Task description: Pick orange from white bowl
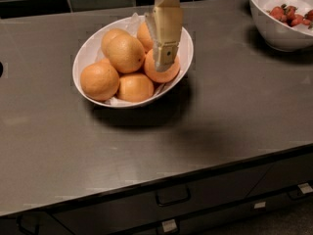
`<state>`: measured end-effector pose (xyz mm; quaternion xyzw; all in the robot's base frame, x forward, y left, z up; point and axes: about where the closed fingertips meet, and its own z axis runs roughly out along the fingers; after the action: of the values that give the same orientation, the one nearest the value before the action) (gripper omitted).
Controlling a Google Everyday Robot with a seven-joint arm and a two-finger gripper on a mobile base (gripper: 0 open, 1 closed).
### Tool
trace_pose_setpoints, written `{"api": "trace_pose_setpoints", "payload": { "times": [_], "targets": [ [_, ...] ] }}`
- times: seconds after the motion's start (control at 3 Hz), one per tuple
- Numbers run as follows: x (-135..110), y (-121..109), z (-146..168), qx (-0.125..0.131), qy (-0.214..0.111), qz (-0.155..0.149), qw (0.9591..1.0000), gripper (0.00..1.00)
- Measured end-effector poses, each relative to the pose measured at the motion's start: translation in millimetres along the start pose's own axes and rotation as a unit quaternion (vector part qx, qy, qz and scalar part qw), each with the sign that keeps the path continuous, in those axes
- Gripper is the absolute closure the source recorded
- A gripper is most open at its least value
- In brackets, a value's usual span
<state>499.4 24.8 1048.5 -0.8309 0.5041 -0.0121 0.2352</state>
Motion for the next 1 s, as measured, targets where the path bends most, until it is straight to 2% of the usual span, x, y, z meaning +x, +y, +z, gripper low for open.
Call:
{"api": "trace_pose_setpoints", "payload": {
  "times": [0.67,1.0],
  "targets": [
    [-28.8,-11.2,39.7,-0.037,-0.030,-0.041,0.9980,0.00],
    [-26.4,-17.2,60.8,-0.054,-0.045,-0.044,0.9966,0.00]
  ]
}}
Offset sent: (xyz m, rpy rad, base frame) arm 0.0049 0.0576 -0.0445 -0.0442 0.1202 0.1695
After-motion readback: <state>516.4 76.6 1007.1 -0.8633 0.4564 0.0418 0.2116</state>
